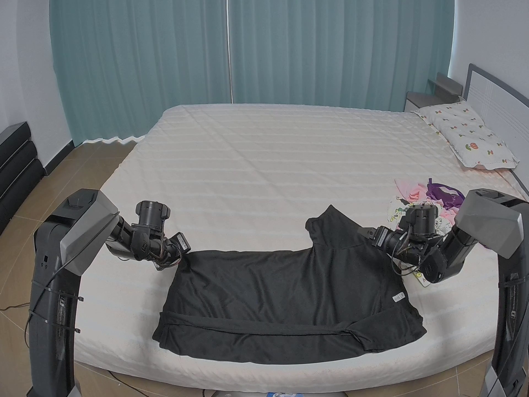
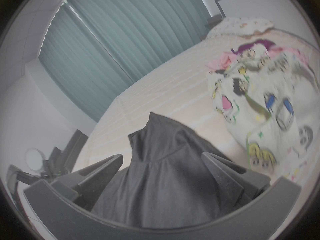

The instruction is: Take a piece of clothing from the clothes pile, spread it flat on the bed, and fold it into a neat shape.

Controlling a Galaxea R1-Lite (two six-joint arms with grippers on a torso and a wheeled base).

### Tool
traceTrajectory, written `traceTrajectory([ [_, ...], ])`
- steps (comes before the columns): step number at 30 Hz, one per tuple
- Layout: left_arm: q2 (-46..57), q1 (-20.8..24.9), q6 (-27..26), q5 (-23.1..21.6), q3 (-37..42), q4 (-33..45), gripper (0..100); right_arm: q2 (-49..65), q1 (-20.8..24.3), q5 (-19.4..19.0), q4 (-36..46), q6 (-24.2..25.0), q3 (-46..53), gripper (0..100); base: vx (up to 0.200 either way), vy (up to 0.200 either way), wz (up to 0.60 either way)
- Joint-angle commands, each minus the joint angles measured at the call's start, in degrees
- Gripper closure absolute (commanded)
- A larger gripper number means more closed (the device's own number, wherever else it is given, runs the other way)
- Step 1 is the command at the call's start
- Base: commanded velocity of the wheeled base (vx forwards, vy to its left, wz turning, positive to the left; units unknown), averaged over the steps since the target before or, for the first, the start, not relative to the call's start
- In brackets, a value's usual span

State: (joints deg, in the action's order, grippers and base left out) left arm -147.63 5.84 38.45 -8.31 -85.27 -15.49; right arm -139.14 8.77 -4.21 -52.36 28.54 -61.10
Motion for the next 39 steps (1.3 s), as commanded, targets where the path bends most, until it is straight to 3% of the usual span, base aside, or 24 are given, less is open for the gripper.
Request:
traceTrajectory([
  [1,1.1,0.0,0.1,0.1,4.6,-5.2,100,-7.8,0.7,3.2,6.2,-5.8,-12.1,0,0.000,0.000,0.00],
  [10,1.2,0.0,1.4,0.2,5.6,-6.6,100,-13.6,-0.9,3.4,15.6,-6.0,-24.7,0,0.000,0.000,0.00],
  [21,1.2,0.0,1.5,0.1,5.5,-6.6,100,-16.0,-2.5,2.5,16.0,-5.0,-27.1,0,0.000,0.000,0.00],
  [22,1.2,0.0,1.5,0.1,5.4,-6.5,100,-15.9,-2.4,2.1,16.1,-4.8,-26.8,100,0.000,0.000,0.00],
  [32,1.0,-0.1,2.1,0.1,4.9,-6.6,100,-14.5,-2.5,1.7,15.3,-2.3,-25.1,100,0.000,0.000,0.00],
  [39,1.2,-0.6,6.5,0.4,2.8,-6.8,100,-12.6,-3.0,2.4,13.2,2.2,-23.1,100,0.000,0.000,0.00],
])
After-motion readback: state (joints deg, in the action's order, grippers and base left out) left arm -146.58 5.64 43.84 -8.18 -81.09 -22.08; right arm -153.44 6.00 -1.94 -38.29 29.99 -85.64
